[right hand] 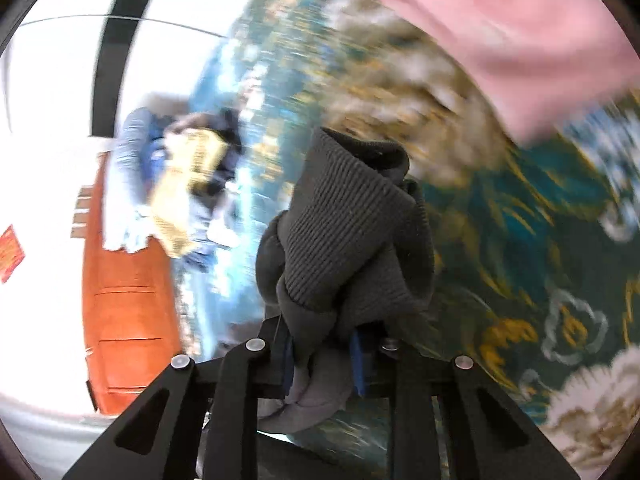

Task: Fold clothes
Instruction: 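Hold the folded sweatpants with the left gripper while the right gripper holds the cuffs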

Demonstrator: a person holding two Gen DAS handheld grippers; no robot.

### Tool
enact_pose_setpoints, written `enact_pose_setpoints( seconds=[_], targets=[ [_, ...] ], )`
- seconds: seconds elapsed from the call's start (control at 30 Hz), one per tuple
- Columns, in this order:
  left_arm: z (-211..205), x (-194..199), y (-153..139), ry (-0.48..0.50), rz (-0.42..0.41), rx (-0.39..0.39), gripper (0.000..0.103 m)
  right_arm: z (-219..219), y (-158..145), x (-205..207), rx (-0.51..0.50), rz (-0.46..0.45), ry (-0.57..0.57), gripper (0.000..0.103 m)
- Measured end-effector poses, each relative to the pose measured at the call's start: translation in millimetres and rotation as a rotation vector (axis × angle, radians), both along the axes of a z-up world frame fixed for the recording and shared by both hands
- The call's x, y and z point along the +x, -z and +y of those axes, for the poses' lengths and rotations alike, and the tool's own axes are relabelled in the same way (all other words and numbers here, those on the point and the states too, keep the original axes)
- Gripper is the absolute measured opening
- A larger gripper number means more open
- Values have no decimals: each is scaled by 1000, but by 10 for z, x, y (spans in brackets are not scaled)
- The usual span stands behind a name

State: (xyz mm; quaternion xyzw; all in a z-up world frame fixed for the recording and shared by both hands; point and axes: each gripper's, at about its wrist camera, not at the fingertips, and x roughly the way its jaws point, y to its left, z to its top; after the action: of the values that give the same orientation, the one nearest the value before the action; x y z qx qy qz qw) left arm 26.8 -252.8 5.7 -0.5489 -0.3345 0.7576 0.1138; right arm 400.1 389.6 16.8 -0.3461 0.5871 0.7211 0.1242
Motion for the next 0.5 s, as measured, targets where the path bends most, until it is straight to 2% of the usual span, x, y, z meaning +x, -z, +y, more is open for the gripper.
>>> enact_pose_setpoints(
  seconds=[0.13,0.17,0.23,0.3,0.33,0.43,0.5],
  targets=[
    [121,-190,-627,34,187,72,17,124,-453,-271,71,167,-14,23],
    [142,-200,-746,48,240,70,17,161,-552,-308,93,209,-18,23],
    [187,-224,-755,67,261,48,17,222,-597,-397,131,255,-16,23],
    [231,-260,-517,72,210,29,18,295,-399,-423,129,248,-11,23],
    [239,-269,-313,67,154,12,18,331,-249,-427,121,229,-8,23],
    [266,-263,276,50,-12,-50,18,384,508,-433,22,55,17,23],
    [252,-198,602,16,-96,-89,18,348,838,-407,-24,-17,48,23]
  ],
)
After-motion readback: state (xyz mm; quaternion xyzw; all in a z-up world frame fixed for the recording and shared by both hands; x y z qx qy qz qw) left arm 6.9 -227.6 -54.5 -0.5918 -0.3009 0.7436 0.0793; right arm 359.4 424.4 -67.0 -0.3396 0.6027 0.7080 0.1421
